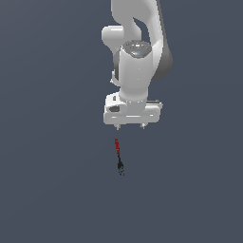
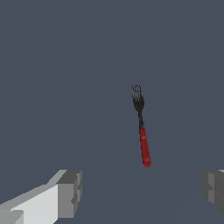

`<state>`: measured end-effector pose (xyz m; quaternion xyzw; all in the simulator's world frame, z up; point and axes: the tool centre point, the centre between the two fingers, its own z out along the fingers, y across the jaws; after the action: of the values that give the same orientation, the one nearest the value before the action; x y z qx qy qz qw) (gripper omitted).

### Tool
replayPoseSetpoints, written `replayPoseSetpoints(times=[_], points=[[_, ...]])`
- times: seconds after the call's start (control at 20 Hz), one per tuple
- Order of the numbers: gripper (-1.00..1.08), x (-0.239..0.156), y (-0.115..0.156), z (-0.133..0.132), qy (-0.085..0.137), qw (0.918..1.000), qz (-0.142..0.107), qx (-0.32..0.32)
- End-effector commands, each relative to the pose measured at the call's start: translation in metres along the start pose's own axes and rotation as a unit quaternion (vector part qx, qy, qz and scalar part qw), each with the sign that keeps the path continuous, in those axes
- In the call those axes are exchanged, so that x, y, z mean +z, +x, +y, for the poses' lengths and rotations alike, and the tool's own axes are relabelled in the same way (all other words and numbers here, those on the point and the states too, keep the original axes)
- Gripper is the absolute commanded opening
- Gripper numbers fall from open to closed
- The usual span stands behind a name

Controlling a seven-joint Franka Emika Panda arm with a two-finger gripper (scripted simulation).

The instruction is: Pick up the object and move it to a goal position.

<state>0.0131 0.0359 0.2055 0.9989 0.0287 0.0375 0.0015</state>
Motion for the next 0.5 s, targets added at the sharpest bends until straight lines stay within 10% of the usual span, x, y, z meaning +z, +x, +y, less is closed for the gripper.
replayPoseSetpoints(times=[0.0, 0.45], points=[[1.00, 0.002, 0.000, 0.002, 0.000, 1.0000, -0.001, 0.000], [1.00, 0.035, 0.009, 0.013, -0.001, 0.9999, -0.010, -0.013]])
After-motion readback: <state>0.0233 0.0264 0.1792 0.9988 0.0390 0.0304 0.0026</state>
